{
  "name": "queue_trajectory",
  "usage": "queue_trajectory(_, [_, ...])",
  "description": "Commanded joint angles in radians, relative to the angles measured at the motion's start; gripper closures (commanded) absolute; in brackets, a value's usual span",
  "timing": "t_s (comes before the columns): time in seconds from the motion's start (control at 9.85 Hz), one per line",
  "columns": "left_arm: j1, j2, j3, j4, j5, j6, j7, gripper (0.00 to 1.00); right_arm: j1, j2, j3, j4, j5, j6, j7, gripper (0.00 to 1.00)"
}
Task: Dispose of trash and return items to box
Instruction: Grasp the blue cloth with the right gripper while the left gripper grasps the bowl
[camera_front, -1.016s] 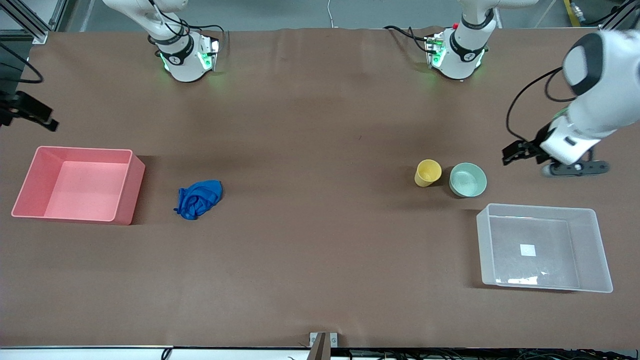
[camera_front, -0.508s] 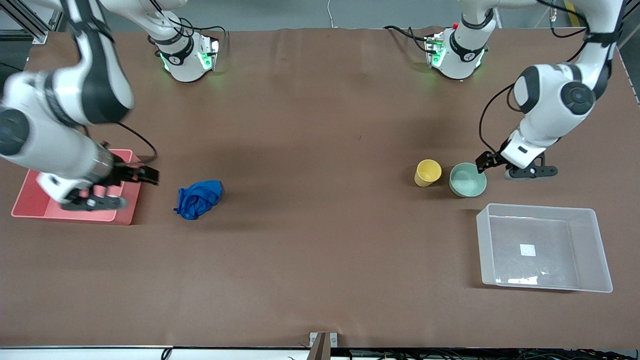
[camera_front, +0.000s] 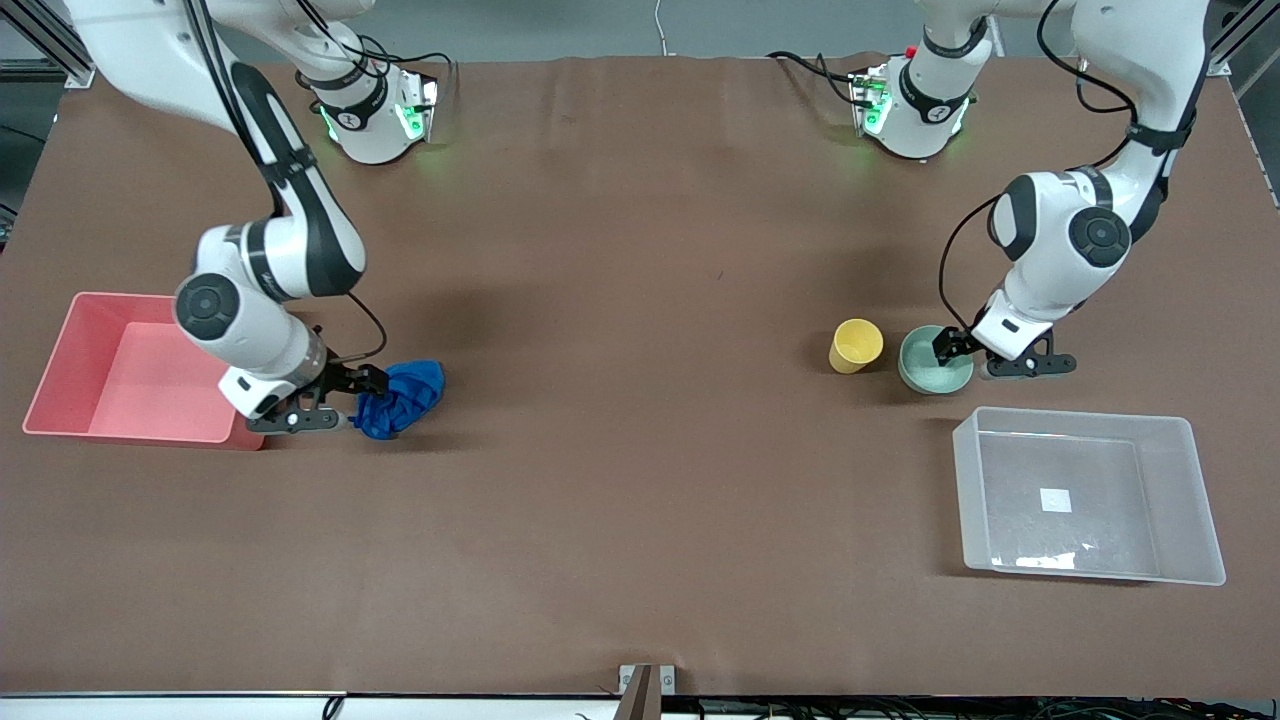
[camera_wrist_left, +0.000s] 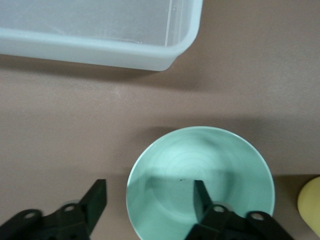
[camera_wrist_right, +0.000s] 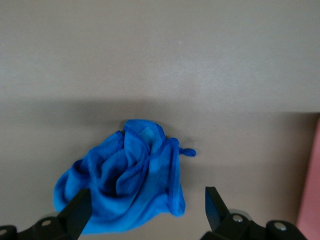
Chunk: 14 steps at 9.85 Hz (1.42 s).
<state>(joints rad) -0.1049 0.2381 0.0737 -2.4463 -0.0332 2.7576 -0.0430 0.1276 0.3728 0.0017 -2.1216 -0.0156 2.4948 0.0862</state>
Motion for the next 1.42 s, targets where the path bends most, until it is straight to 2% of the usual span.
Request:
queue_trajectory(0.0, [-0.001, 0.087, 0.002, 0.004, 0.009, 0.066, -0.003, 0.74, 0.030, 0.047, -0.005, -0.017, -0.006, 0.089, 0.010, 0.00])
queue_trajectory(0.1, [-0.001, 0.087, 0.002, 0.007, 0.009, 0.066, -0.001, 0.95, 0.029, 0.060, -0.005, -0.044, -0.006, 0.152, 0.012, 0.00])
queue_trajectory(0.2, [-0.001, 0.080, 0.002, 0.007, 0.009, 0.066, 0.000, 1.00, 0.029, 0.063, -0.005, -0.060, -0.006, 0.183, 0.012, 0.00])
queue_trajectory(0.3, [-0.001, 0.069, 0.002, 0.004, 0.009, 0.066, 0.008, 1.00, 0.029, 0.067, -0.005, -0.060, -0.006, 0.191, 0.010, 0.01])
queue_trajectory(0.41, [-0.002, 0.041, 0.002, -0.002, 0.009, 0.060, -0.010, 1.00, 0.032, 0.073, -0.005, -0.064, -0.006, 0.209, 0.010, 0.24])
queue_trajectory(0.51, [-0.002, -0.027, 0.000, -0.016, 0.009, 0.019, -0.008, 1.00, 0.030, 0.074, -0.005, -0.072, -0.006, 0.217, 0.010, 0.53])
queue_trajectory(0.61, [-0.001, -0.108, 0.001, -0.007, 0.009, -0.116, 0.009, 1.00, 0.029, 0.074, -0.003, -0.075, 0.003, 0.217, 0.027, 0.82])
queue_trajectory(0.71, [0.001, -0.182, 0.008, 0.039, 0.009, -0.260, 0.017, 1.00, 0.033, 0.074, -0.003, -0.074, 0.003, 0.213, 0.076, 0.99])
queue_trajectory(0.81, [-0.001, -0.215, 0.033, 0.132, 0.009, -0.409, 0.022, 1.00, 0.038, 0.074, -0.003, -0.072, 0.003, 0.207, 0.076, 0.99])
queue_trajectory(0.91, [-0.001, -0.198, 0.041, 0.248, 0.007, -0.529, 0.026, 1.00, 0.038, 0.074, -0.003, -0.064, 0.003, 0.200, 0.081, 0.99])
queue_trajectory(1.02, [0.001, -0.136, 0.070, 0.370, 0.007, -0.596, 0.066, 1.00, 0.040, 0.061, -0.003, -0.049, 0.003, 0.175, 0.089, 0.99])
queue_trajectory(1.22, [0.002, 0.019, 0.122, 0.562, -0.007, -0.604, 0.156, 1.00, 0.040, -0.029, -0.003, 0.117, 0.003, -0.183, 0.177, 0.99])
queue_trajectory(1.32, [0.002, 0.137, 0.142, 0.699, -0.049, -0.605, 0.172, 1.00, 0.033, -0.057, -0.005, 0.246, 0.003, -0.381, 0.208, 0.99])
